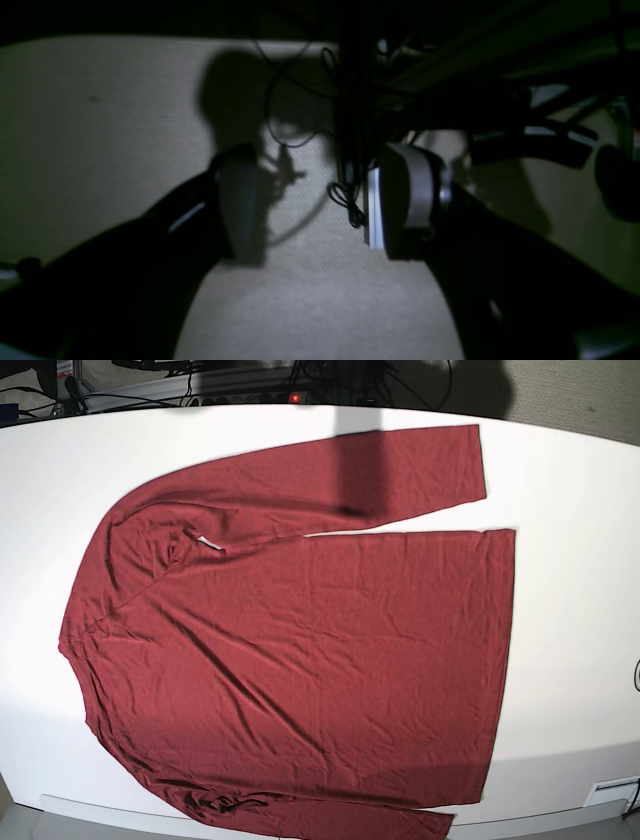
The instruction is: Fold the T-shirt properly
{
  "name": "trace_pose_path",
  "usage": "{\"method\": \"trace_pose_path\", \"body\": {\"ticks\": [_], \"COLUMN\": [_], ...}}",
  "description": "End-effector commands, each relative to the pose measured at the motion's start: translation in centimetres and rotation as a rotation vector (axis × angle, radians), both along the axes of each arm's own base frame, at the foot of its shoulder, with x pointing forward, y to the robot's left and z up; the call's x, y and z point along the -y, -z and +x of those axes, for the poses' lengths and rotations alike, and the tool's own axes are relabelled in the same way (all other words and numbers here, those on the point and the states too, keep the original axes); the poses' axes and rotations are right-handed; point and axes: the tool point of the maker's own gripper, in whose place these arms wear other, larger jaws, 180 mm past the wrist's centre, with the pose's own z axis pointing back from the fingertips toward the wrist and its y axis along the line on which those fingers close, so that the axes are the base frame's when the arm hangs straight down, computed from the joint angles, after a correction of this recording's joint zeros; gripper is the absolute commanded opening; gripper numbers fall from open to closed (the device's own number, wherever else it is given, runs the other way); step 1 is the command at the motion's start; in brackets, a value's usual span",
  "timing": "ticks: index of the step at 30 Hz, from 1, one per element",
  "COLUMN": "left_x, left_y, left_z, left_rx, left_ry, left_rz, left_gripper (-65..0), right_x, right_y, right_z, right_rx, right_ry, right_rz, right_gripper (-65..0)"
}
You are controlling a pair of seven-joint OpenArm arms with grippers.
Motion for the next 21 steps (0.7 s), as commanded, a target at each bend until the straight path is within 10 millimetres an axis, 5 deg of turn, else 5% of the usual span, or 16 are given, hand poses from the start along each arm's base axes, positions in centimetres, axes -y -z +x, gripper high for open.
{"method": "trace_pose_path", "body": {"ticks": [1,6,13,21], "left_x": [-0.2,0.1,0.8,1.0], "left_y": [-0.9,-3.0,-4.9,-5.7], "left_z": [-0.9,-0.3,1.4,1.7], "left_rx": [-0.001,0.035,0.094,0.107], "left_ry": [-0.002,0.002,0.008,0.012], "left_rz": [0.010,0.015,0.001,-0.003], "left_gripper": [-28.6,-28.6,-28.6,-28.6], "right_x": [-0.1,1.0,1.7,-1.0], "right_y": [-1.0,-3.4,-3.7,-4.9], "right_z": [-0.4,1.1,2.0,4.1], "right_rx": [0.000,0.052,0.077,0.112], "right_ry": [-0.001,0.007,0.012,-0.035], "right_rz": [0.016,-0.001,-0.019,0.073], "right_gripper": [-32.4,-32.4,-32.4,-32.4]}}
